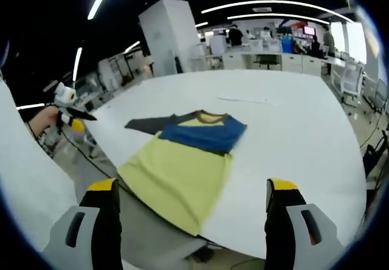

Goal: Fold the garment on the visible template until the final outline fits inside the template.

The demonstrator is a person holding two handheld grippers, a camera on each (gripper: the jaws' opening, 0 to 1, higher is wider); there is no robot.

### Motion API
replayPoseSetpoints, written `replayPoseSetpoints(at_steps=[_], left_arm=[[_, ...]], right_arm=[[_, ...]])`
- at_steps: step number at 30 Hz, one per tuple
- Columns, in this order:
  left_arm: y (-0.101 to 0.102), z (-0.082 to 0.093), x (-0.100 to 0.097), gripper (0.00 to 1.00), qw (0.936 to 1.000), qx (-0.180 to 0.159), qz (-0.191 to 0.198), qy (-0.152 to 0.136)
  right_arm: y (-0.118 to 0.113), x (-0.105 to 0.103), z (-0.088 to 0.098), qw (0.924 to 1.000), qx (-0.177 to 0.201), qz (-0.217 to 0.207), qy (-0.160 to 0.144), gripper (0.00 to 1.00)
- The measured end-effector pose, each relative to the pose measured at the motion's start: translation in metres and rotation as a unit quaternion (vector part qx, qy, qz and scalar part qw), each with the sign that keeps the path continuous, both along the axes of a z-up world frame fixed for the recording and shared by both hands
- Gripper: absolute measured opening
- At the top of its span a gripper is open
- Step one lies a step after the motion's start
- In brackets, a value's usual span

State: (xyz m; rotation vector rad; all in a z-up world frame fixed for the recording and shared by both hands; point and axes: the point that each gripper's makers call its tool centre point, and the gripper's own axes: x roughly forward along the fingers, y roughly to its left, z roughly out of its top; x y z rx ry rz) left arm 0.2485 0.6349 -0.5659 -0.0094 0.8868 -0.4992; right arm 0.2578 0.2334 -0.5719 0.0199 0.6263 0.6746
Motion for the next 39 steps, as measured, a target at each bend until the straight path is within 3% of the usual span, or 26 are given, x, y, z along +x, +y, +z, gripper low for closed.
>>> replayPoseSetpoints(at_steps=[14,21,39], left_arm=[[0.021,0.008,0.004,0.92,0.9999,-0.002,0.015,-0.005],[0.033,0.016,0.023,0.93,0.9991,-0.020,0.033,-0.019],[0.054,-0.002,0.058,0.93,0.9983,-0.025,0.052,-0.005]], right_arm=[[0.002,0.005,0.000,1.0000,-0.001,0.002,-0.002,1.00],[-0.002,0.011,0.000,0.9999,0.003,-0.010,-0.004,1.00],[-0.004,0.035,-0.008,0.9997,0.008,-0.021,0.007,1.00]])
